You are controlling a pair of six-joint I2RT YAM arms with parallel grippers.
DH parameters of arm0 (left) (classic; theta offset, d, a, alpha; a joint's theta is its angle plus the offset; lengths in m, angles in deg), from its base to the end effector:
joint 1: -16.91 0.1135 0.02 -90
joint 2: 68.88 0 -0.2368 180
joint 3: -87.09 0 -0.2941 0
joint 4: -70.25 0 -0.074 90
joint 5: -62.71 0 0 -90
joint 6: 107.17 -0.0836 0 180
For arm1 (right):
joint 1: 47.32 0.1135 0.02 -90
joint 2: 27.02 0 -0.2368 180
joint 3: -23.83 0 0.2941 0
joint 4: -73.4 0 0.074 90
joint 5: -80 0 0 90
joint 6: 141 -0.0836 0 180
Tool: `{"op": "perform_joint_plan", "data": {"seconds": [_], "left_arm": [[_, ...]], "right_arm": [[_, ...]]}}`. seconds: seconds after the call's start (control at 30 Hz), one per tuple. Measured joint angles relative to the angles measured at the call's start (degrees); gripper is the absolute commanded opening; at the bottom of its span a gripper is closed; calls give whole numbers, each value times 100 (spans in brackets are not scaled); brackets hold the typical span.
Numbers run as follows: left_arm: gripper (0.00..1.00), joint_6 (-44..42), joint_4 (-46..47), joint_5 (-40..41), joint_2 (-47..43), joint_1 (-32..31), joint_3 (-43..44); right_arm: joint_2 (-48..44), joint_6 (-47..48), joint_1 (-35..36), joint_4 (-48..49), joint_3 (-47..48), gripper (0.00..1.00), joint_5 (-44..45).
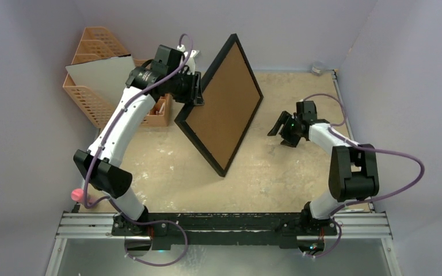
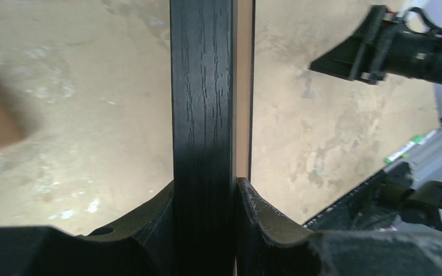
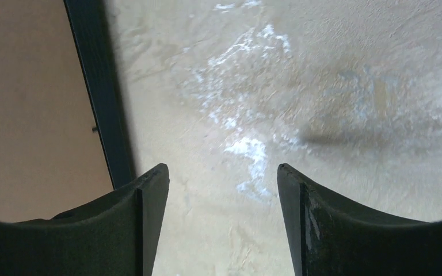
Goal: Put the photo into the frame
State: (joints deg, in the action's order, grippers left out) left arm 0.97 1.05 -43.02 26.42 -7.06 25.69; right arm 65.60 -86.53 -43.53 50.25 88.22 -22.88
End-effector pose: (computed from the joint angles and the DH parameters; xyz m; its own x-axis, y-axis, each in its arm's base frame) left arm 0.3741 -0.1911 0.3547 -0.7990 0.0273 -0.6007 0.3311 0.8538 -0.4017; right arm 0.3849 0.0442 0.0894 -0.7526 0.5179 -0.4067 0.2876 0.8141 0.5044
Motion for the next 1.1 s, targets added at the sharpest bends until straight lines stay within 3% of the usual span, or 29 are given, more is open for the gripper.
{"op": "perform_joint_plan", "data": {"seconds": [0.37,0.47,0.8,0.93,1.1], "left_arm": [[0,-1014,-586,1602,70,-37,979],[0,-1198,-542,1956,70,-144,997],[1,-1438,-511,3329,284,-1478,1069],[9,-1294,-380,3257,334,-1762,957],[9,-1062,280,2590,42,-1775,256]], "right_arm": [[-957,7,0,-319,619,73,-494],[-1086,-63,7,-334,662,79,-780],[-2306,-1552,638,831,597,89,-1672],[-2389,-2310,960,1086,866,92,-1401],[-1976,-3021,997,1261,1298,94,-944]]}}
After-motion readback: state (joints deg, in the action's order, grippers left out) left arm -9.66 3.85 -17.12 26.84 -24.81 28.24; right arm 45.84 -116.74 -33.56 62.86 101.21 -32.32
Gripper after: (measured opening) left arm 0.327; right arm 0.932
